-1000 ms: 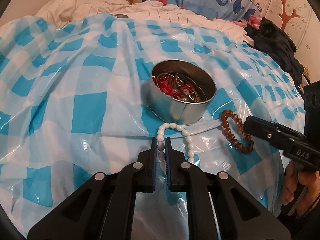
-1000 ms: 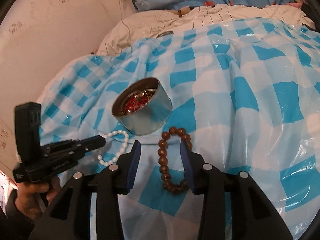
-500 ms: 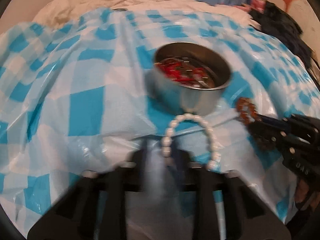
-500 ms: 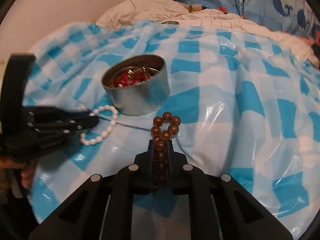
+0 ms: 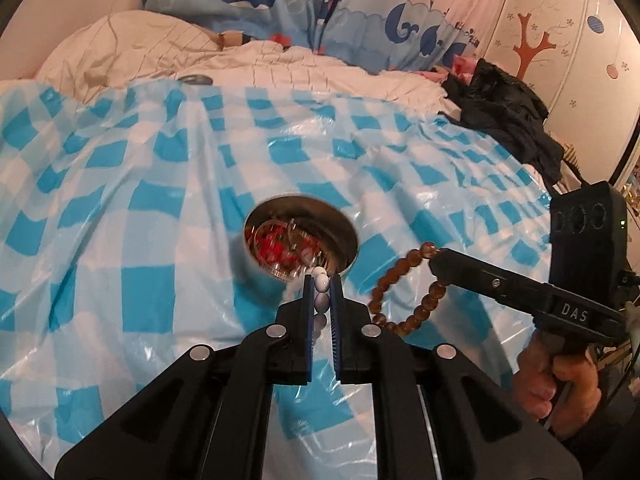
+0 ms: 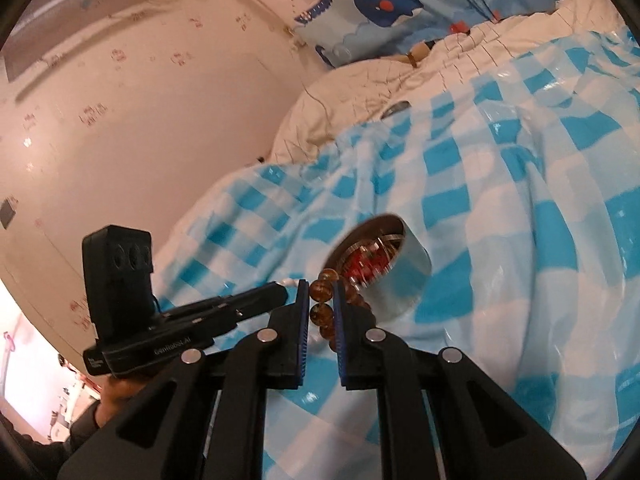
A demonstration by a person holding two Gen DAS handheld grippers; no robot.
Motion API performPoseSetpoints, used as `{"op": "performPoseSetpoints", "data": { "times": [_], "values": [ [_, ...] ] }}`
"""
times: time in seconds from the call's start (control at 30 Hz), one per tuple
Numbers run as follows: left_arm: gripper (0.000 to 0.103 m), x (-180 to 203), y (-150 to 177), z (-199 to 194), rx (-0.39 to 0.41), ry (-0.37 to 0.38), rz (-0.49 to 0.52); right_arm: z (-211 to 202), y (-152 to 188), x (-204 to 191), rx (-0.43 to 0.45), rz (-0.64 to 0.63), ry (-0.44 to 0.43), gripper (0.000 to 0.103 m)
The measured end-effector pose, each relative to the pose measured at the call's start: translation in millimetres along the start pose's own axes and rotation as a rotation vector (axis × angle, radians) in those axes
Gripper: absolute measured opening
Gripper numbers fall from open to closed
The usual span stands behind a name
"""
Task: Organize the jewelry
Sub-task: 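Carry both bead bracelets to the silver tin and open both tools inside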
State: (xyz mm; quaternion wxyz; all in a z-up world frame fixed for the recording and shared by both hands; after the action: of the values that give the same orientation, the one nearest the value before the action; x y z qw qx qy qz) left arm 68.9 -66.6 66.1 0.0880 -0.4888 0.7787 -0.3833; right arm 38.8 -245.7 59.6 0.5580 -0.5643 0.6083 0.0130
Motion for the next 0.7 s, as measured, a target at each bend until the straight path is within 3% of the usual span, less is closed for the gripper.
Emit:
{"op": "performPoseSetpoints", "data": {
  "times": [0.27,0.7],
  "values": [
    [0.006,6.2,-30.3,-4.1,0.063,0.028,0.011,6.3,-21.0,-6.8,0.051,-0.004,-0.071,0.013],
    [0.006,0.0,-57.7,9.8,0.089,0.051,-0.025,15.9,-44.1,-8.3,0.094,-0.006,-0.082,0.013]
  ]
}}
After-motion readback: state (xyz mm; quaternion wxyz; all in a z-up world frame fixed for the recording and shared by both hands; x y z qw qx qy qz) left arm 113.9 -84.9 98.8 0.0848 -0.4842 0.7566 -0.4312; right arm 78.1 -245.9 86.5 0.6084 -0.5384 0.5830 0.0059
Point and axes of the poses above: each gripper's, at about its wrist camera, not at the fingertips, and z roughly the way its jaws point, x to its right, y to its underside, the point moved 4 cm from there along z, roughly the way its jaws point, and after that the axes turned 1 degree about z, right-handed, at the moved point
